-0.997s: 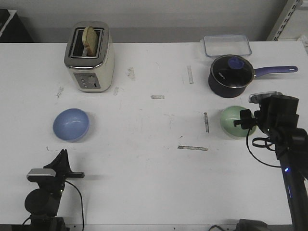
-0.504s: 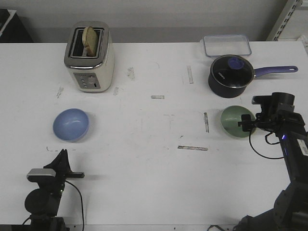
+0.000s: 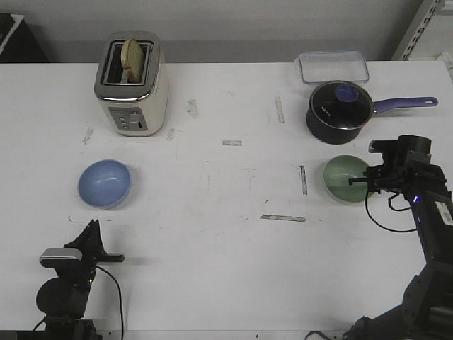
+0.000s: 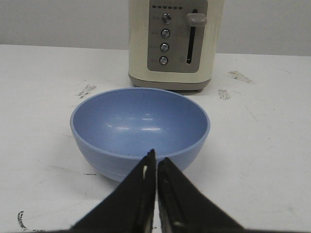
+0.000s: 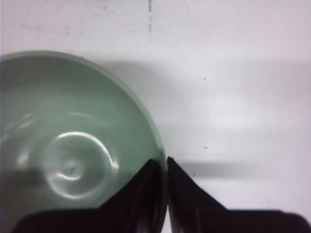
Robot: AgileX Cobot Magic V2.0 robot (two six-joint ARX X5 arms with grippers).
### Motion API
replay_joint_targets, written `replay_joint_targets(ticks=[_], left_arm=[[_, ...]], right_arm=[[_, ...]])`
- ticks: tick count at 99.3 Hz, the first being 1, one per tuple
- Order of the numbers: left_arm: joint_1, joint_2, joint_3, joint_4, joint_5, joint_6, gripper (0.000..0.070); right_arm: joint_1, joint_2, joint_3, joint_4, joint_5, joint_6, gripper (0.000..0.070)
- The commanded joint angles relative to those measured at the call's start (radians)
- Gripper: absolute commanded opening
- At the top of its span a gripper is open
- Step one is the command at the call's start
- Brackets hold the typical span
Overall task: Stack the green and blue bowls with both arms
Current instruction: 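Lift the green bowl with the right gripper and set it at table center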
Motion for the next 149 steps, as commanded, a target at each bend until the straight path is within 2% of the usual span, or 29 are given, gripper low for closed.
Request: replay_joint_targets(ticks=[1, 11, 26, 43, 63, 79, 100, 131, 135, 138, 148, 149], left_arm=[[0.002, -0.002, -0.021, 0.012, 0.001, -0.001, 0.0001], [0.002, -0.002, -0.021, 0.012, 0.001, -0.001, 0.0001], [0.002, -0.002, -0.021, 0.012, 0.001, 0.0, 0.0001], [0.002, -0.002, -0.021, 0.012, 0.001, -0.001, 0.0001], [0.002, -0.002, -0.021, 0.011, 0.001, -0.001, 0.0001], [0.002, -0.002, -0.021, 0.012, 0.001, -0.001, 0.0001], [0.002, -0.002, -0.021, 0.012, 0.001, -0.001, 0.0001], [0.002, -0.002, -0.021, 0.013, 0.001, -0.001, 0.0001], [0.002, -0.002, -0.021, 0.013, 0.001, 0.0, 0.0001], [0.002, -0.002, -0.021, 0.013, 0.001, 0.0, 0.0001], [0.002, -0.002, -0.021, 0.013, 0.001, 0.0, 0.0001], [0.002, -0.002, -0.021, 0.013, 0.001, 0.0, 0.0001]], right_arm=[[0.008, -0.018, 0.037, -0.005, -0.024, 0.015, 0.0], [0.039, -0.068, 0.08, -0.009, -0.072, 0.032, 0.0], [0.153, -0.14, 0.175, -0.027, -0.137, 0.095, 0.0], [0.393, -0.167, 0.224, -0.002, -0.201, 0.16, 0.0], [0.687, -0.099, 0.221, -0.005, -0.2, 0.168, 0.0], [0.835, 0.019, 0.221, -0.007, -0.177, 0.167, 0.0], [0.911, 0.159, 0.221, -0.011, -0.127, 0.146, 0.0], [0.917, 0.203, 0.221, -0.02, -0.068, 0.141, 0.0], [0.917, 0.203, 0.221, -0.022, -0.068, 0.142, 0.0031], [0.917, 0.202, 0.222, -0.025, -0.069, 0.142, 0.0093], [0.917, 0.197, 0.224, -0.033, -0.07, 0.149, 0.046], [0.917, 0.196, 0.224, -0.034, -0.07, 0.151, 0.0478]])
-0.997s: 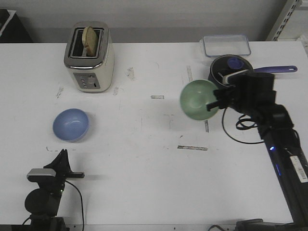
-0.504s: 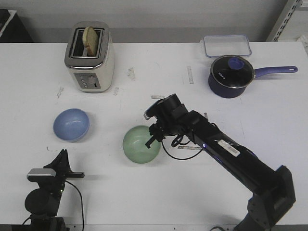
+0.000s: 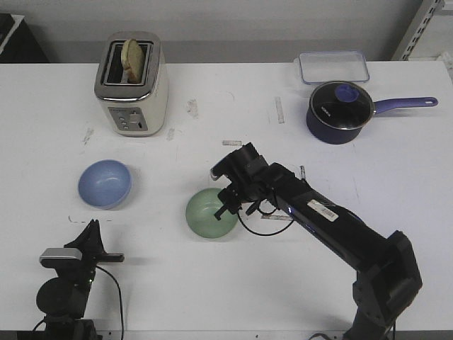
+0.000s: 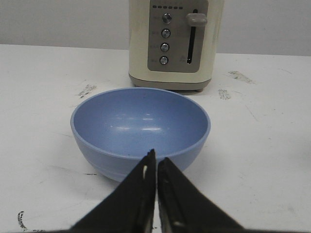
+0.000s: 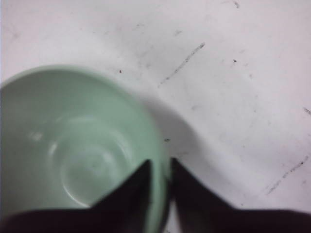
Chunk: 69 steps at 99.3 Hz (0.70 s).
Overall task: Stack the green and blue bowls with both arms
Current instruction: 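Lift the green bowl with the right gripper and set it at table center, then open the right gripper and retract it back to rest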
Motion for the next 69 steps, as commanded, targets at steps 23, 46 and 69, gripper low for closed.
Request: replay_joint_targets(ticks=[23, 46, 69], left_arm=[[0.002, -0.002, -0.021, 0.012, 0.001, 0.0, 0.0001], [0.002, -0.002, -0.021, 0.012, 0.0, 0.0, 0.0001], [0.002, -0.002, -0.021, 0.011, 0.0, -0.001, 0.0001]], right_arm=[[-0.008, -0.072, 0.075, -0.027, 0.0, 0.019, 0.0553], [-0.105, -0.291, 0.08, 0.027, 0.005, 0.018, 0.0], [-0.27, -0.509, 0.056, -0.062, 0.193, 0.014, 0.0]])
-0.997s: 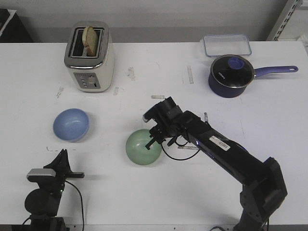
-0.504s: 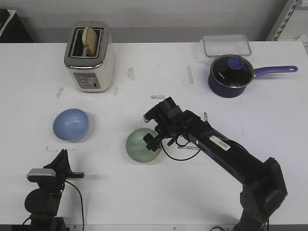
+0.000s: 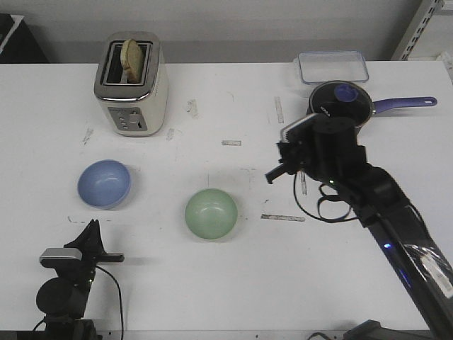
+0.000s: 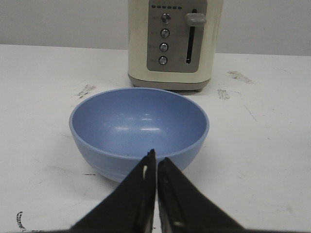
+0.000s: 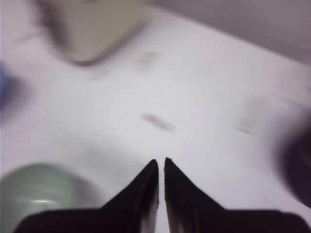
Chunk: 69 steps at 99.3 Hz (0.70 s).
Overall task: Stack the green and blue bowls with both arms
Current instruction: 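Open the right gripper and retract it back to rest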
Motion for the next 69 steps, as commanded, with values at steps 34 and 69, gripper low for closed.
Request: replay_joint_targets(ticks=[34, 69], left_arm=[[0.002, -0.002, -0.021, 0.011, 0.0, -0.002, 0.0001], [0.002, -0.002, -0.002, 0.013, 0.001, -0.006, 0.0001]], right_arm=[[-0.264, -0.47, -0.421, 0.137, 0.064, 0.006, 0.0], [-0.291, -0.918, -0.912, 0.374, 0.064, 0.023, 0.0]])
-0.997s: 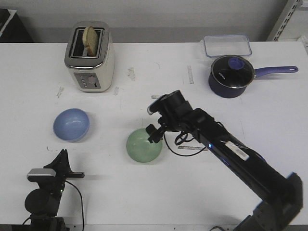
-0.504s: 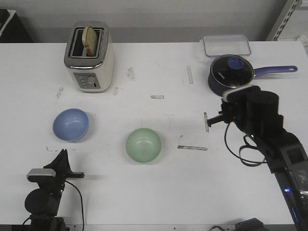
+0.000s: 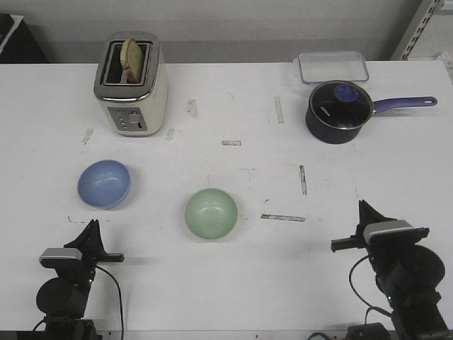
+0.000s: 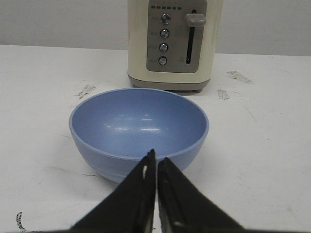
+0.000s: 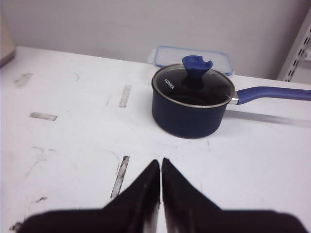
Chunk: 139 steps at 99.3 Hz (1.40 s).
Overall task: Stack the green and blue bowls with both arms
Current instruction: 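Open the right gripper and retract it back to rest, then reach the left gripper to the blue bowl rim and grasp it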
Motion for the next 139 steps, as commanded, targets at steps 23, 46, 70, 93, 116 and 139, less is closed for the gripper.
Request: replay_joint_targets(ticks=[23, 46, 70, 93, 116, 139], left_arm=[[0.003, 0.034, 0.188, 0.008, -0.009, -0.006, 0.0001], [0.023, 0.306, 0.531, -0.013, -0.061, 0.01, 0.0001], [0.148, 0.703, 0.922, -0.22, -0.019, 0.017, 0.0001], [0.343, 1.008, 1.082, -0.428, 0.279, 0.016, 0.0004], [0.362, 1.234, 1.082, -0.547, 0.304, 0.016, 0.0319], [0.361, 1.399, 1.082, -0.556, 0.289, 0.021, 0.0509]], right_arm=[[0.001, -0.108, -0.119, 0.06, 0.0, 0.047, 0.0], [0.001, -0.094, -0.119, 0.085, -0.001, 0.047, 0.0], [0.001, -0.093, -0.119, 0.084, -0.001, 0.047, 0.0], [0.003, -0.093, -0.119, 0.082, -0.001, 0.047, 0.0], [0.003, -0.093, -0.119, 0.082, -0.003, 0.047, 0.0], [0.003, -0.093, -0.119, 0.082, -0.004, 0.047, 0.0]])
